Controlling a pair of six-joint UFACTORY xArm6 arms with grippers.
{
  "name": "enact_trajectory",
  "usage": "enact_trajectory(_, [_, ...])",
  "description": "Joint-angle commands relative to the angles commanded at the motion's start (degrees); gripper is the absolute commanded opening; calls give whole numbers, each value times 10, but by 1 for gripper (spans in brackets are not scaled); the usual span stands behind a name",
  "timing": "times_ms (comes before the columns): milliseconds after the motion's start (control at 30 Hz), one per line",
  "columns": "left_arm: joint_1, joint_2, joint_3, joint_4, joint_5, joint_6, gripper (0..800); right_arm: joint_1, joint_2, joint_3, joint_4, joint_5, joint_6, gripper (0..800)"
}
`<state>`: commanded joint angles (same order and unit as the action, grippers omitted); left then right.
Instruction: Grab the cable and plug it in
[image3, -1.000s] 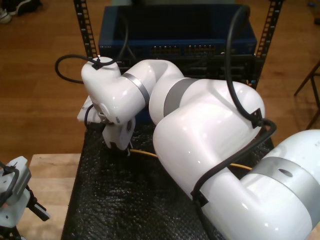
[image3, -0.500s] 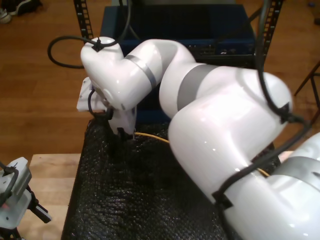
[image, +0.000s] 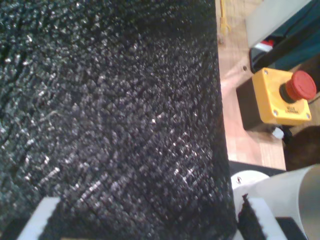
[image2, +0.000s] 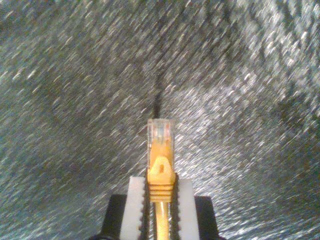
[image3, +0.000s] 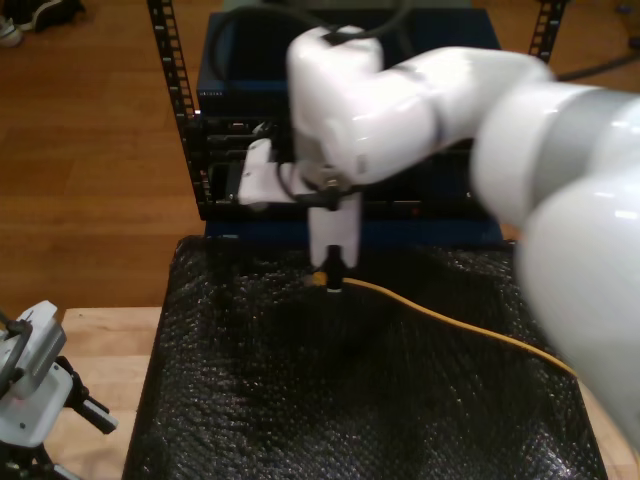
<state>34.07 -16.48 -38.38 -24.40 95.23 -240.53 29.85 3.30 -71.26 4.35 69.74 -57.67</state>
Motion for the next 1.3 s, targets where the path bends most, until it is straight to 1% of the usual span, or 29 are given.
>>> enact_trajectory(133, [-10,-1,-1,-46,6,-1,800,-23,-60,45,15,1,-27,7])
enact_trajectory(300, [-53,-13,-5,-93,29,-4,800,-62,-143,116,50,2,-62,7])
enact_trajectory(400, [-82,-16,-14,-114,29,-10,800,-82,-189,152,79,3,-88,7])
enact_trajectory(533, [-125,-15,-25,-164,28,-26,800,-97,-233,185,110,15,-119,7])
enact_trajectory(767, [-211,-15,-41,-235,23,-53,800,-117,-291,215,136,53,-124,7])
enact_trajectory(933, [-259,-14,-43,-286,15,-52,800,-116,-305,215,164,64,-124,7])
enact_trajectory(1067, [-280,-11,-43,-311,4,-51,800,-116,-307,215,181,65,-124,7])
enact_trajectory(1300, [-302,-9,-55,-316,-3,-55,799,-113,-306,207,189,64,-124,7])
